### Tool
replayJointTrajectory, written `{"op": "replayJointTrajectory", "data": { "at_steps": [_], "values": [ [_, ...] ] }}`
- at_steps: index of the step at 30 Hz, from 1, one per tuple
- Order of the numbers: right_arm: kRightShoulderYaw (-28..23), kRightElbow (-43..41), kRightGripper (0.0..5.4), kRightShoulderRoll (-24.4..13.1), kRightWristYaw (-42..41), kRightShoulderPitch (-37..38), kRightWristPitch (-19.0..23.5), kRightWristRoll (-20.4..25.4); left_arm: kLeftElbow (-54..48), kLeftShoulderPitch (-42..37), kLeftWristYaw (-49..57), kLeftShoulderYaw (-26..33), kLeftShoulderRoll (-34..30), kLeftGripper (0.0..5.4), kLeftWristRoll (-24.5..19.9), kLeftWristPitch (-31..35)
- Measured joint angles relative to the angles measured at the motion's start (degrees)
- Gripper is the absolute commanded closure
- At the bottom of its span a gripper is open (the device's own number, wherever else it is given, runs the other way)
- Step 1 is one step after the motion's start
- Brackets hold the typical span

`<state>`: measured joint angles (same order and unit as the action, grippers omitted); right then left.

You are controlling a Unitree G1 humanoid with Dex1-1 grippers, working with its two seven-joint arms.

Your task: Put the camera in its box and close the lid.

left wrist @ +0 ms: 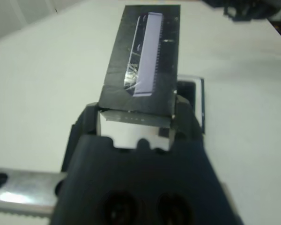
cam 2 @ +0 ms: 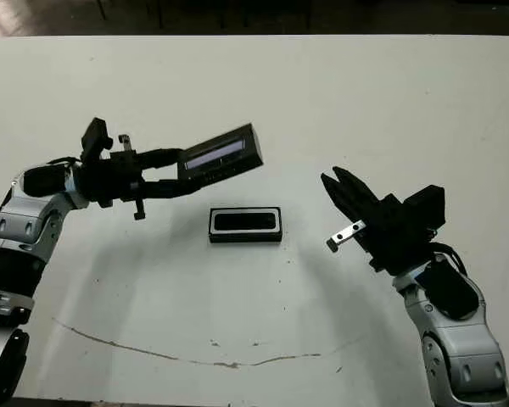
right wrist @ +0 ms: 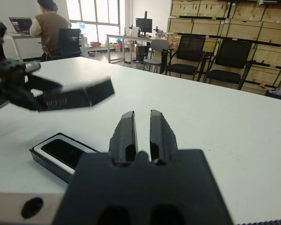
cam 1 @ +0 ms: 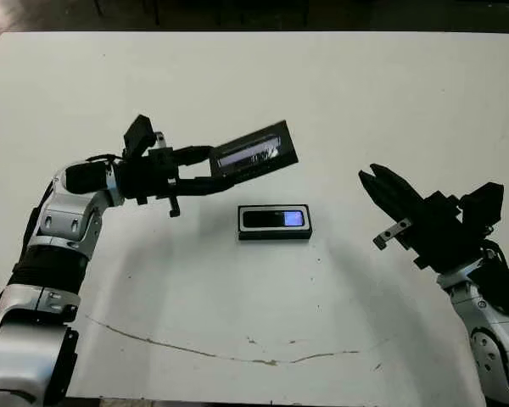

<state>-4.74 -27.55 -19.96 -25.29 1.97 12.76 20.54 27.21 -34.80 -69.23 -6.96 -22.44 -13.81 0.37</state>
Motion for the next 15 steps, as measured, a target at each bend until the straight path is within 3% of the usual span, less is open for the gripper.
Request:
{"op": "replayJointTrajectory", "data": {
  "at_steps": [15],
  "values": [
    [0.0, -0.3, 5.4, -0.02, 0.17, 0.01, 0.29, -0.01, 11.38, -4.86, -3.77, -7.15, 0.42, 4.16, 6.13, -0.28]
  ]
}}
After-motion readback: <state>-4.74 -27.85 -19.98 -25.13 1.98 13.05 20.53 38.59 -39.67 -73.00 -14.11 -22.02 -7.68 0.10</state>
